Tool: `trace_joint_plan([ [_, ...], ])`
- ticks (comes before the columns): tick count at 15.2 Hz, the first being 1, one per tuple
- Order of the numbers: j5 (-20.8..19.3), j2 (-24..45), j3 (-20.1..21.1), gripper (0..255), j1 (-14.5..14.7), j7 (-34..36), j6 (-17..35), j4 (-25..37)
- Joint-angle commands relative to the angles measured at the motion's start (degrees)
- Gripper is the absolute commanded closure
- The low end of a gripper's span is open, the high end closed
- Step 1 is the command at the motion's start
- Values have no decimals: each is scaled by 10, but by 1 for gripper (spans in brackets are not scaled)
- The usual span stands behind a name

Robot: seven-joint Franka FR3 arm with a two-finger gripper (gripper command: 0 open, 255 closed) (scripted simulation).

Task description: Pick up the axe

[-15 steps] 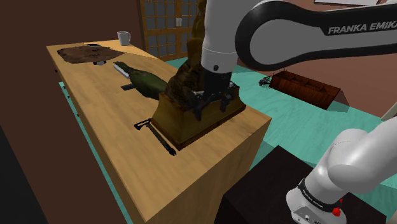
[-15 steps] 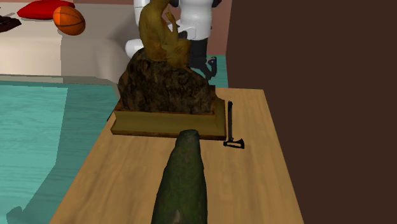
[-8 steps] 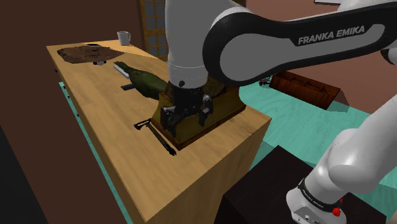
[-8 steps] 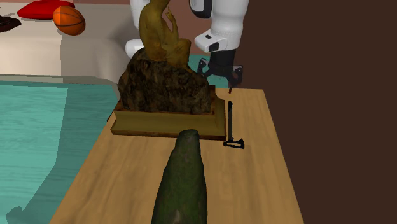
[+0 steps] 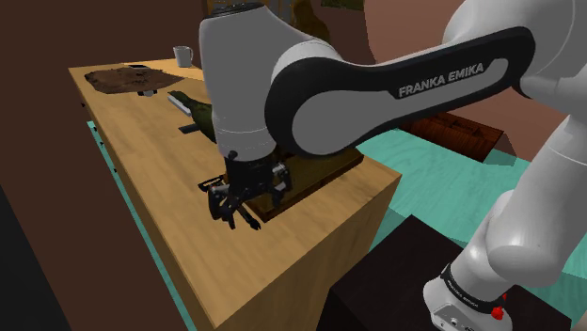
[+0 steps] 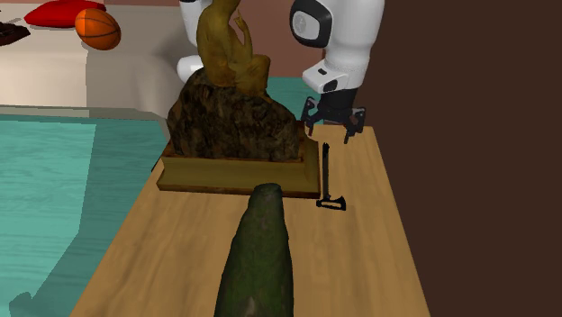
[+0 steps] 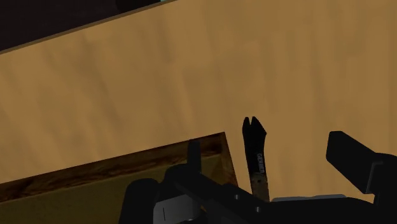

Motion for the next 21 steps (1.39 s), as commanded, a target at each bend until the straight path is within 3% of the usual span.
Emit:
trace_joint_plan([
  [1,-1,1,0,0,1,2,15,-13],
  [5,-4,5,0,0,1,5,34,-30],
  [6,-5,7,0,255,1,5,32,-27],
  [15,-5,5,0,255,1,5,34,-30],
  [21,2,-2,0,255,0,0,-11,10],
])
